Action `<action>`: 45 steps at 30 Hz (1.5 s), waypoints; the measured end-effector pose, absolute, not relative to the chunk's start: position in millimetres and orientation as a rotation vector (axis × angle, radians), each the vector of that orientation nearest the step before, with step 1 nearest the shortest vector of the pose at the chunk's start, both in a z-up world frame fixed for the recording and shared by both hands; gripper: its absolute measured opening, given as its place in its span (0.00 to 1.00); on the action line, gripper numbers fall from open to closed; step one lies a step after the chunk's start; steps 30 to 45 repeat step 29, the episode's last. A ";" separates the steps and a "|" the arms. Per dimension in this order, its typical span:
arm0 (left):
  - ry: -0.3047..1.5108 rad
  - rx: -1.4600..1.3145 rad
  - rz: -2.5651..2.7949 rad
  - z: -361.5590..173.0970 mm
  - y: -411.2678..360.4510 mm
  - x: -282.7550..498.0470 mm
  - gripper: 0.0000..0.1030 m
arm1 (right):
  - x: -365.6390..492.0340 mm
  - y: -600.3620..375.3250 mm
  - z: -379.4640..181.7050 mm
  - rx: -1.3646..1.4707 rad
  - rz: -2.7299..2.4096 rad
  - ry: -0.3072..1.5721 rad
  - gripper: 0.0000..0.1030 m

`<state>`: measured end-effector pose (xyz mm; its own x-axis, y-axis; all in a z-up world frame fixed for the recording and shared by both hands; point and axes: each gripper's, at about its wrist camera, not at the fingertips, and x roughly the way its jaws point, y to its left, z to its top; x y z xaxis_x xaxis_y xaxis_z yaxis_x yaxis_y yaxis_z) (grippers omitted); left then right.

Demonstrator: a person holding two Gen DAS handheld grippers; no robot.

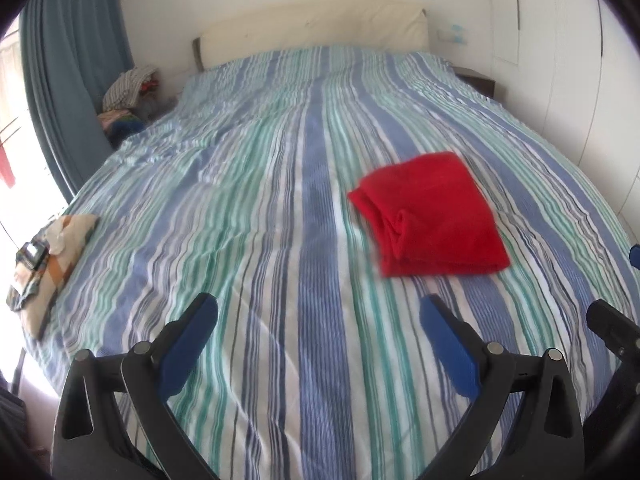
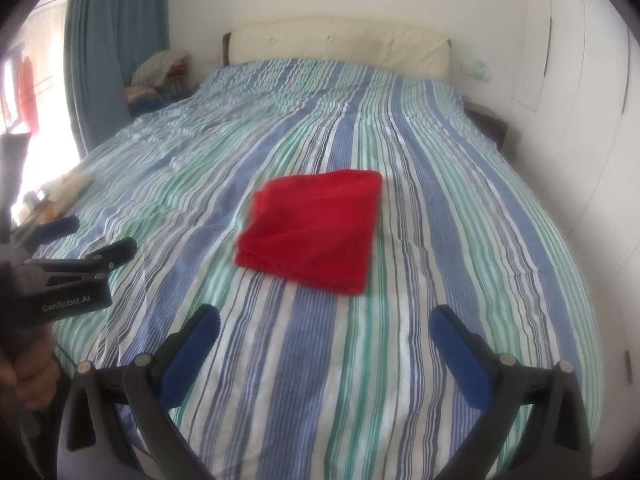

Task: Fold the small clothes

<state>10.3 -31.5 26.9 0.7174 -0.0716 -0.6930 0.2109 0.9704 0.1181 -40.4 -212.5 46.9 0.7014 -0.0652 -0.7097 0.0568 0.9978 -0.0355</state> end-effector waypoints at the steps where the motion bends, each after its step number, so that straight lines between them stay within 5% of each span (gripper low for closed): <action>1: 0.758 0.187 -0.161 27.9 -30.3 8.7 0.98 | -41.3 -209.8 48.7 -0.015 -0.064 0.794 1.00; 45: 0.742 0.165 -0.239 43.1 -37.1 -21.9 1.00 | -60.4 -205.7 62.5 0.031 -0.112 0.838 1.00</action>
